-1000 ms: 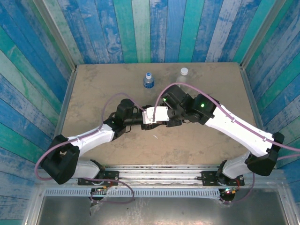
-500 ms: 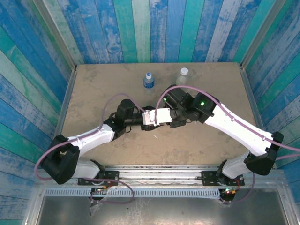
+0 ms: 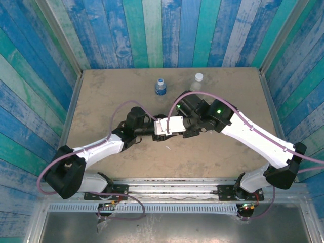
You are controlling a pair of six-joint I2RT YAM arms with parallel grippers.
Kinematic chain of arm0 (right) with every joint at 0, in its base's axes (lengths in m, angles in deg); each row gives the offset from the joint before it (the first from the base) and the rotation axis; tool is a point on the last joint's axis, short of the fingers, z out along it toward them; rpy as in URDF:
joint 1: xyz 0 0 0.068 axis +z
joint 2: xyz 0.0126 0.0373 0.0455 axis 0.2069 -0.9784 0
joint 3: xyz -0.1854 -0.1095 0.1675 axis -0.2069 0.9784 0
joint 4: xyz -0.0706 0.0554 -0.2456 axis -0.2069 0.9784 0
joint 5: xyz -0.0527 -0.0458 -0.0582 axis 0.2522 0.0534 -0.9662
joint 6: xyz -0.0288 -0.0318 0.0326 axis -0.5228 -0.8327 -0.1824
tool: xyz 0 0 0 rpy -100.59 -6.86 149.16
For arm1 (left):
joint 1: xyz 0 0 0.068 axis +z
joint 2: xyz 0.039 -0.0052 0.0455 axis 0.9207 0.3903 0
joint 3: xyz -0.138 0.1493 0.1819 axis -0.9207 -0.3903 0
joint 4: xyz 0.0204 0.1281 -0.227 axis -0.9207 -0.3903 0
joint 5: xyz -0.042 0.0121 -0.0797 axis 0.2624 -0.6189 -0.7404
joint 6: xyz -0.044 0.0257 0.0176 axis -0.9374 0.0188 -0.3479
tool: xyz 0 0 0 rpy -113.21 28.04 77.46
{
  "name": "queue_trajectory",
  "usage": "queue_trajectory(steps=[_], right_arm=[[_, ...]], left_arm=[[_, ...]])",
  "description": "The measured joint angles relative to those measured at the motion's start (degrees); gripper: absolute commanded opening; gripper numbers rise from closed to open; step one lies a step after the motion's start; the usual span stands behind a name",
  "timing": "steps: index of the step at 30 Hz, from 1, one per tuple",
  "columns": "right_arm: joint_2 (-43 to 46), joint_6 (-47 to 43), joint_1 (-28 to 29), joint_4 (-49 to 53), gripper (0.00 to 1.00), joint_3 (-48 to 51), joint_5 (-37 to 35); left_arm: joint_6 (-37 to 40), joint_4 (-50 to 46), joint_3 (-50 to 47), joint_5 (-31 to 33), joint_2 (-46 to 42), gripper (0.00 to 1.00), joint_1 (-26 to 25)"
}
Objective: Screw on the bottle caps
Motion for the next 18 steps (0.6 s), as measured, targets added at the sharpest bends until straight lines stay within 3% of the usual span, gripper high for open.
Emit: queue_trajectory(steps=[6, 10, 13, 18], right_arm=[[0.02, 2.89, -0.68, -0.57, 0.17, 0.28, 0.66], [0.59, 11.50, -1.36, -3.10, 0.13, 1.97, 0.24], [0.79, 22.88, -2.36, -5.42, 0.09, 2.75, -0.28], [0.85, 51.98, -3.96, -9.62, 0.10, 4.00, 0.15]], left_arm=[[-0.09, -0.11, 0.07, 0.15, -0.02, 0.60, 0.00], [-0.50, -0.11, 0.07, 1.49, 0.00, 0.59, 0.22], [-1.31, 0.98, 0.07, 3.76, 0.00, 0.59, 0.48], [-2.62, 2.99, 0.04, 7.37, 0.00, 0.59, 0.98]])
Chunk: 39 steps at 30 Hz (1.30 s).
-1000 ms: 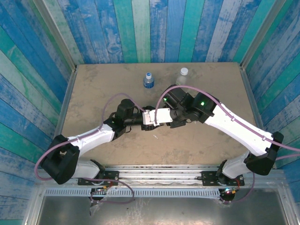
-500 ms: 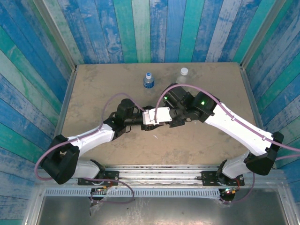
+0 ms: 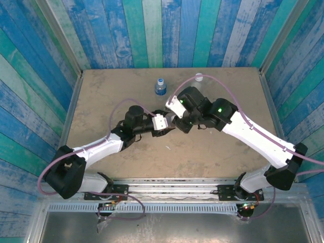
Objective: Screw on the bottle caps
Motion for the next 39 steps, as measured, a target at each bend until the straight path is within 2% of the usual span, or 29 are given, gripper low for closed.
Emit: queue_trajectory(steps=[4, 7, 10, 13, 19, 26, 32, 39], right_arm=[[-0.02, 16.31, -1.11, -1.55, 0.24, 0.90, 1.44], [0.28, 22.03, -2.51, -1.70, 0.39, 1.20, 3.32], [2.05, 20.98, -4.70, -2.03, 0.55, 2.82, 6.80], [5.01, 13.44, -6.21, -2.45, 0.64, 4.28, 9.68], [12.41, -9.79, -6.43, -2.62, 0.63, 6.05, 11.82], [6.86, -32.61, -3.85, 2.47, 0.56, -0.48, 10.54], [2.21, -39.54, -1.25, 5.84, 0.49, -3.43, 10.23], [0.76, -40.24, -0.76, 7.56, 0.44, -3.61, 8.41]], left_arm=[[-0.74, -0.26, -0.15, 1.09, 0.00, 0.60, 0.11], [-1.22, -0.24, -0.15, 1.09, 0.00, 0.60, 0.09], [-1.27, 0.13, -0.13, 0.26, 0.00, 0.60, -0.11], [-1.07, 0.37, 0.11, -2.34, 0.00, 0.59, -0.61], [0.00, -0.46, 0.63, -6.12, 0.00, 0.59, -0.83], [1.11, -2.25, 0.76, -8.07, 0.00, 0.59, -0.83], [1.31, -3.08, 0.87, -8.37, 0.00, 0.59, -0.83], [1.33, -3.34, 1.03, -8.41, 0.00, 0.59, -0.83]])
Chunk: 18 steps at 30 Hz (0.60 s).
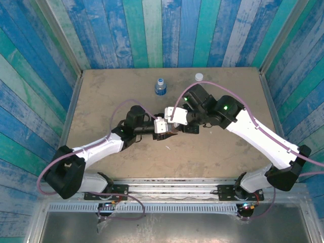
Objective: Screw on the bottle caps
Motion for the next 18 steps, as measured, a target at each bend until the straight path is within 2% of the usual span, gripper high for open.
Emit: queue_trajectory(steps=[4, 13, 16, 18], right_arm=[[0.02, -0.17, 0.00, 0.42, 0.38, 0.00, -0.81], [-0.09, 0.48, 0.07, 0.81, 0.17, -0.04, -1.53], [-0.42, 4.00, 0.00, 0.66, 0.13, -0.39, -1.99], [-0.42, 9.84, -0.09, -0.13, 0.08, -0.24, -2.78]], left_arm=[[0.00, 0.00, 0.07, -0.02, 0.00, 0.59, 0.00], [-0.02, -0.17, 0.09, 0.17, 0.00, 0.59, 0.00], [-0.13, -0.13, 0.09, 0.59, 0.00, 0.59, 0.04], [-0.33, 0.13, 0.09, 1.22, 0.00, 0.59, 0.09]])
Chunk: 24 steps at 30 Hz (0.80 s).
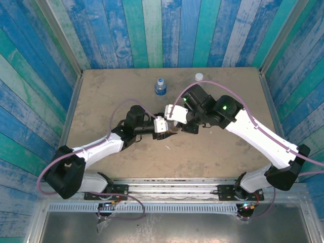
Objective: Screw on the bottle caps
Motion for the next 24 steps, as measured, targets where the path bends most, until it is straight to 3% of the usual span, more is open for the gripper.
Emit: queue_trajectory(steps=[2, 8, 12, 16, 24], right_arm=[[0.22, 8.13, -0.13, -1.27, 0.06, 0.59, -0.81], [2.62, 41.72, -2.12, -8.28, 0.19, 6.60, -0.04], [6.32, 53.27, -3.56, -14.10, 0.41, 12.31, 1.79], [9.46, 47.65, -4.85, -16.74, 0.58, 15.21, 3.85], [12.04, 12.79, -4.57, -11.39, 0.59, 10.97, 5.86]], left_arm=[[-0.15, 0.50, 0.00, 0.74, 0.00, 0.59, 0.20], [-0.87, -0.20, 0.00, 3.15, 0.00, 0.59, 0.55], [-1.27, -0.44, -0.02, 3.30, 0.00, 0.59, 0.52], [-1.01, 1.03, -0.02, 2.49, 0.00, 0.58, 0.33], [0.48, 0.94, -0.02, -0.09, 0.00, 0.59, 0.17]])
